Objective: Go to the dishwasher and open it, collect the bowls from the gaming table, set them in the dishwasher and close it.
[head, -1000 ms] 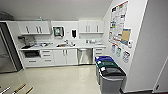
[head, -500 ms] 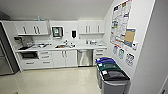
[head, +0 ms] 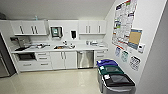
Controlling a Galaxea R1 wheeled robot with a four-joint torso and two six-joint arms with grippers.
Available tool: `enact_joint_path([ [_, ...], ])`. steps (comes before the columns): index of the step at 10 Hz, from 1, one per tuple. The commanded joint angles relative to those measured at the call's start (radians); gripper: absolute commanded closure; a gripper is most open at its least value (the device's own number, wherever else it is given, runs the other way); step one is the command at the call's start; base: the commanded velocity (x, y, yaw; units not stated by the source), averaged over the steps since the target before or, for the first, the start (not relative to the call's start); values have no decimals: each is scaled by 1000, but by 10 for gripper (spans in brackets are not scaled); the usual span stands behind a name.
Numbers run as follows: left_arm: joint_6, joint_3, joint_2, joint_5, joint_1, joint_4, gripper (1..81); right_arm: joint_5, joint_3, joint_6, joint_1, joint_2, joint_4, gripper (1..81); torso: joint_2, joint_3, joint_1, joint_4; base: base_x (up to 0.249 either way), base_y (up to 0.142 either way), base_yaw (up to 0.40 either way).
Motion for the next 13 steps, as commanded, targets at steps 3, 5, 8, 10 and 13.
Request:
enact_joint_path([
  [3, 8, 6, -13, 51, -58, 4, 10, -42, 4, -7, 52, -13, 5, 10, 0, 0, 0, 0, 244, 0, 0],
  [5, 8, 6, -12, 51, -60, 5, 10, -42, 7, -10, 55, -13, 3, 10, 0, 0, 0, 0, 246, 0, 0],
  [8, 10, 5, -5, 51, -60, 7, 10, -44, 12, -3, 57, -8, 8, 10, 0, 0, 0, 0, 248, 0, 0],
  [10, 10, 6, 1, 51, -58, 7, 10, -52, 14, -3, 63, -8, 8, 10, 0, 0, 0, 0, 246, 0, 0],
  [13, 10, 5, 1, 51, -58, 7, 10, -52, 15, -3, 64, -8, 8, 10, 0, 0, 1, 0, 203, 0, 0],
])
